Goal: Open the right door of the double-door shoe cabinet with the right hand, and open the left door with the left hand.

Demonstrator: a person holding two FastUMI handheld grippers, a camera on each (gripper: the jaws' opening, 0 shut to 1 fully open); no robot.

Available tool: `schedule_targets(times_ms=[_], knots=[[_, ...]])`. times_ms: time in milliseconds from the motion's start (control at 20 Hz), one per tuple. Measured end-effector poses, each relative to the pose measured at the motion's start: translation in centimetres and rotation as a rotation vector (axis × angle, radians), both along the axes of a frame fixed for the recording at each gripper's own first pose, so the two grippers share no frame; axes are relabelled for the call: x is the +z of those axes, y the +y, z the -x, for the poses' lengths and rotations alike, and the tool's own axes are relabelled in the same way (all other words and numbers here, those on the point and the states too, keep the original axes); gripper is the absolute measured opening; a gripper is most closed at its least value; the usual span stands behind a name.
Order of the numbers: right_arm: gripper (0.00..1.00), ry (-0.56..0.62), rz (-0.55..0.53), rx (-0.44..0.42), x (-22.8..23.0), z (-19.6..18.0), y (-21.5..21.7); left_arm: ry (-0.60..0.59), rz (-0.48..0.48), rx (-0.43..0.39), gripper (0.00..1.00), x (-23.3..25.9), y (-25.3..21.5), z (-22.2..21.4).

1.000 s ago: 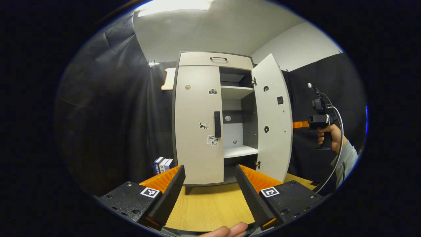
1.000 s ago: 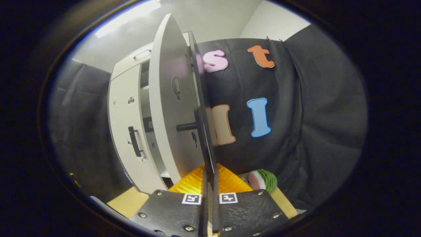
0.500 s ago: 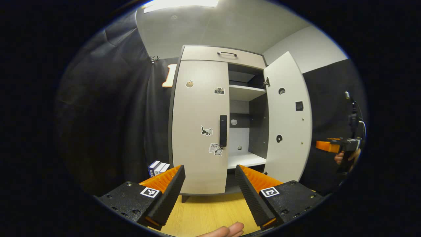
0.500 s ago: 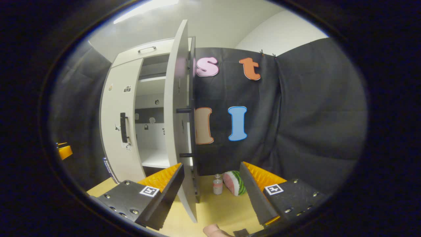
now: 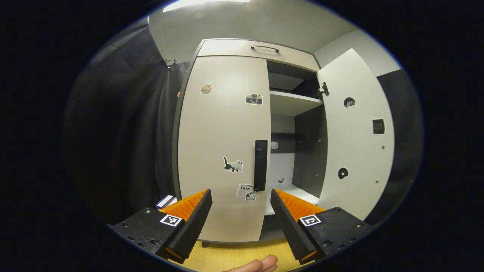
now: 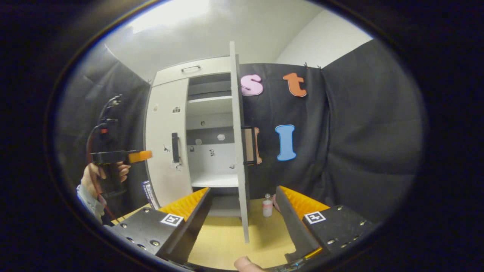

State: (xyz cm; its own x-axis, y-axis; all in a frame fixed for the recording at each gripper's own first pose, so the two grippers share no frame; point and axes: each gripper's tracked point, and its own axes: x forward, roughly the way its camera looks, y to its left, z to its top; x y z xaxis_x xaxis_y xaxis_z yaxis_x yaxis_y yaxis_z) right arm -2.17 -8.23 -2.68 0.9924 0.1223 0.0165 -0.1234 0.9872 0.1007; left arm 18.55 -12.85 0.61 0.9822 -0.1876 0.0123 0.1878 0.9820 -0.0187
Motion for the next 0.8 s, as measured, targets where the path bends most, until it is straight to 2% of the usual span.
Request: schedule_targets(times_ms=[150,200,350,450,500,550,750,800], knots=[[1.00,0.000,-0.008,0.041,-0.6,2.1,1.9,0.031,-0.019,0.006,0.94,-1.1,-1.6,-4.0],[1.00,-0.001,-0.001,0.059,-0.9,2.8,2.5,0.031,-0.010,0.001,0.97,-1.0,-2.2,-5.0],[1.00,-0.005,0.014,0.100,-1.9,3.6,3.7,0.062,-0.006,-0.039,0.97,-1.4,-4.7,-7.7],[0.98,0.027,0.013,0.129,-3.2,3.5,4.6,0.066,-0.023,-0.012,0.96,-1.3,-5.3,-9.4],[1.00,0.038,0.017,0.130,-3.5,3.5,4.6,0.052,-0.049,0.004,0.96,-1.1,-5.4,-10.6],[0.97,0.037,0.019,0.125,-3.5,3.5,4.5,0.052,-0.075,0.030,0.95,-1.3,-5.2,-11.3],[1.00,0.034,-0.020,0.112,-3.7,4.2,3.5,0.032,-0.088,0.072,0.95,-0.8,-4.7,-13.6],[1.00,0.038,-0.024,0.108,-3.8,4.0,3.4,0.017,-0.089,0.071,0.91,-0.7,-4.7,-13.9]])
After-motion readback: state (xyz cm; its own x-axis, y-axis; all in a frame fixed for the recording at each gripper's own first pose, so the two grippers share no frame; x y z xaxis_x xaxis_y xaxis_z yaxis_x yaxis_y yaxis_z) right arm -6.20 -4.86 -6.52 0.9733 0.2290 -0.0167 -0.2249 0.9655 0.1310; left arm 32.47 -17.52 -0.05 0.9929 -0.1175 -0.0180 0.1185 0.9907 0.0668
